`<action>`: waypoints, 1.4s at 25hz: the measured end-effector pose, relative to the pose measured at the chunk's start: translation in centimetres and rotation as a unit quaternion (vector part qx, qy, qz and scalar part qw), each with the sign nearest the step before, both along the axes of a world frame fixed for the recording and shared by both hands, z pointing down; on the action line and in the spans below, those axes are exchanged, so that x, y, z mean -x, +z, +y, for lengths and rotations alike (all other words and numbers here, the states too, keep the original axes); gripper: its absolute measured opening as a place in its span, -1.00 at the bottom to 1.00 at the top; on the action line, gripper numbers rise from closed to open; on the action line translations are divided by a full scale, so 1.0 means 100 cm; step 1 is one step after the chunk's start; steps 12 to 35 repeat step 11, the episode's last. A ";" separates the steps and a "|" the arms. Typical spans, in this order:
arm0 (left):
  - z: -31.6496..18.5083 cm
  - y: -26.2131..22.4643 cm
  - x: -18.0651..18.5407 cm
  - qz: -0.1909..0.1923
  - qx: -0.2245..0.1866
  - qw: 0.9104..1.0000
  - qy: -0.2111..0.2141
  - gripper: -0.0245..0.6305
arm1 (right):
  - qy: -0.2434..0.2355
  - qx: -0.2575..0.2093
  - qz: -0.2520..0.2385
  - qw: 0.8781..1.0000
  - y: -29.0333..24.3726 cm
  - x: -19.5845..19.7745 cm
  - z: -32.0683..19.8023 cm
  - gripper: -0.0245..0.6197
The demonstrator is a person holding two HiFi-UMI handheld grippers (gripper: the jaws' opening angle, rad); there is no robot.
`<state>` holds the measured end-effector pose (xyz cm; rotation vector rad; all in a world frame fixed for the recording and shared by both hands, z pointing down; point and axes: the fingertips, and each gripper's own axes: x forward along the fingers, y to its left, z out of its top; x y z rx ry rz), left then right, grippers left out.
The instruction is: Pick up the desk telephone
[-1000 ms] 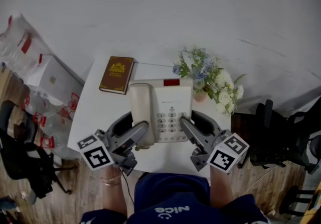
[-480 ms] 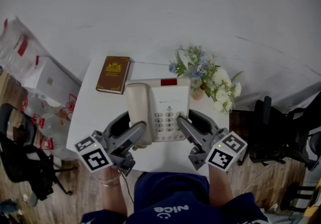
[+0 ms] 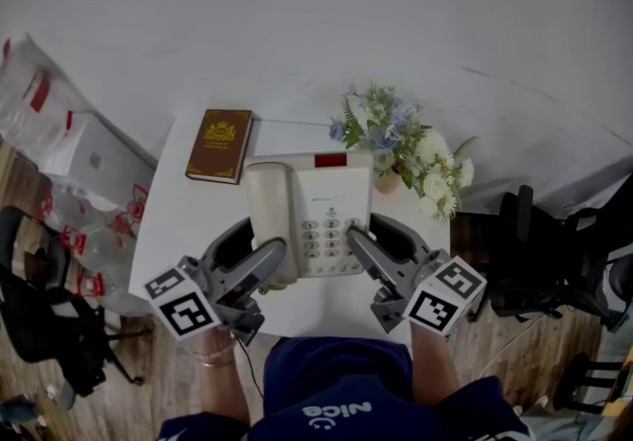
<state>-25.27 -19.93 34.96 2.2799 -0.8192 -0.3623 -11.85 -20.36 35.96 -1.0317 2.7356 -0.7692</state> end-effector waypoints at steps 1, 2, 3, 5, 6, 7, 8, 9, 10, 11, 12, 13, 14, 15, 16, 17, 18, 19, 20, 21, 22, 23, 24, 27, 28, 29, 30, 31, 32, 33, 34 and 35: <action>0.000 0.000 0.000 0.000 0.000 1.000 0.000 0.15 | 0.000 0.000 0.000 1.000 0.000 0.000 0.000 -0.38; 0.000 0.001 0.000 -0.001 0.000 1.000 0.001 0.15 | 0.001 0.000 0.000 1.000 0.000 0.000 0.000 -0.38; -0.001 0.001 0.000 -0.001 0.001 1.000 0.001 0.14 | 0.001 0.000 0.000 1.000 0.001 0.000 0.000 -0.38; -0.001 0.002 0.000 -0.001 0.005 1.000 0.003 0.14 | 0.002 0.001 0.003 1.000 0.001 0.000 -0.001 -0.38; -0.001 0.003 0.000 -0.001 0.007 1.000 0.004 0.14 | 0.002 0.001 0.004 1.000 0.001 0.000 -0.001 -0.38; -0.001 0.003 0.001 -0.001 0.008 1.000 0.004 0.14 | 0.001 0.002 0.006 1.000 0.001 0.000 -0.002 -0.38; -0.001 0.003 0.001 -0.001 0.008 1.000 0.003 0.14 | 0.001 0.002 0.007 1.000 0.001 0.001 -0.002 -0.39; -0.001 0.003 0.001 -0.002 0.008 1.000 0.003 0.14 | 0.001 0.003 0.009 1.000 0.001 0.001 -0.003 -0.39; -0.001 0.003 0.001 -0.002 0.006 1.000 0.002 0.14 | 0.000 0.003 0.010 1.000 0.001 0.001 -0.003 -0.39; -0.002 0.002 0.000 -0.002 0.005 1.000 0.001 0.14 | 0.000 0.004 0.012 1.000 0.001 0.002 -0.003 -0.39; -0.002 0.002 0.000 -0.002 0.005 1.000 0.001 0.14 | 0.000 0.004 0.012 1.000 0.001 0.002 -0.003 -0.39; -0.002 0.002 0.000 -0.002 0.005 1.000 0.001 0.14 | 0.000 0.004 0.012 1.000 0.001 0.002 -0.003 -0.39; -0.002 0.002 0.000 -0.002 0.005 1.000 0.001 0.14 | 0.000 0.004 0.012 1.000 0.001 0.002 -0.003 -0.39; -0.002 0.002 0.000 -0.002 0.005 1.000 0.001 0.14 | 0.000 0.004 0.012 1.000 0.001 0.002 -0.003 -0.39; -0.002 0.002 0.000 -0.002 0.005 1.000 0.001 0.14 | 0.000 0.004 0.012 1.000 0.001 0.002 -0.003 -0.39; -0.002 0.002 0.000 -0.002 0.005 1.000 0.001 0.14 | 0.000 0.004 0.012 1.000 0.001 0.002 -0.003 -0.39; -0.002 0.002 0.000 -0.002 0.005 1.000 0.001 0.14 | 0.000 0.004 0.012 1.000 0.001 0.002 -0.003 -0.39; -0.002 0.002 0.000 -0.002 0.005 1.000 0.001 0.14 | 0.000 0.004 0.012 1.000 0.001 0.002 -0.003 -0.39; -0.002 0.002 0.000 -0.002 0.005 1.000 0.001 0.14 | 0.000 0.004 0.012 1.000 0.001 0.002 -0.003 -0.39; -0.002 0.002 0.000 -0.002 0.005 1.000 0.001 0.14 | 0.000 0.004 0.012 1.000 0.001 0.002 -0.003 -0.39; -0.002 0.002 0.000 -0.002 0.005 1.000 0.001 0.14 | 0.000 0.004 0.012 1.000 0.001 0.002 -0.003 -0.39; -0.002 0.002 0.000 -0.002 0.005 1.000 0.001 0.14 | 0.000 0.004 0.012 1.000 0.001 0.002 -0.003 -0.39; -0.002 0.002 0.000 -0.002 0.005 1.000 0.001 0.14 | 0.000 0.004 0.012 1.000 0.001 0.002 -0.003 -0.39; -0.002 0.002 0.000 -0.002 0.005 1.000 0.001 0.14 | 0.000 0.004 0.012 1.000 0.001 0.002 -0.003 -0.39; -0.002 0.002 0.000 -0.002 0.005 1.000 0.001 0.14 | 0.000 0.004 0.012 1.000 0.001 0.002 -0.003 -0.39; -0.002 0.002 0.000 -0.002 0.005 1.000 0.001 0.14 | 0.000 0.004 0.012 1.000 0.001 0.002 -0.003 -0.39; -0.002 0.002 0.000 -0.002 0.005 1.000 0.001 0.14 | 0.000 0.004 0.012 1.000 0.001 0.002 -0.003 -0.39; -0.002 0.002 0.000 -0.002 0.005 1.000 0.001 0.14 | 0.000 0.004 0.012 1.000 0.001 0.002 -0.003 -0.39; -0.002 0.002 0.000 -0.002 0.005 1.000 0.001 0.14 | 0.000 0.004 0.012 1.000 0.001 0.002 -0.003 -0.39; -0.002 0.002 0.000 -0.002 0.005 1.000 0.001 0.14 | 0.000 0.004 0.012 1.000 0.001 0.002 -0.003 -0.39; -0.002 0.002 0.000 -0.002 0.005 1.000 0.001 0.14 | 0.000 0.004 0.012 1.000 0.001 0.002 -0.003 -0.39; -0.002 0.002 0.000 -0.002 0.005 1.000 0.001 0.14 | 0.000 0.004 0.012 1.000 0.001 0.002 -0.003 -0.39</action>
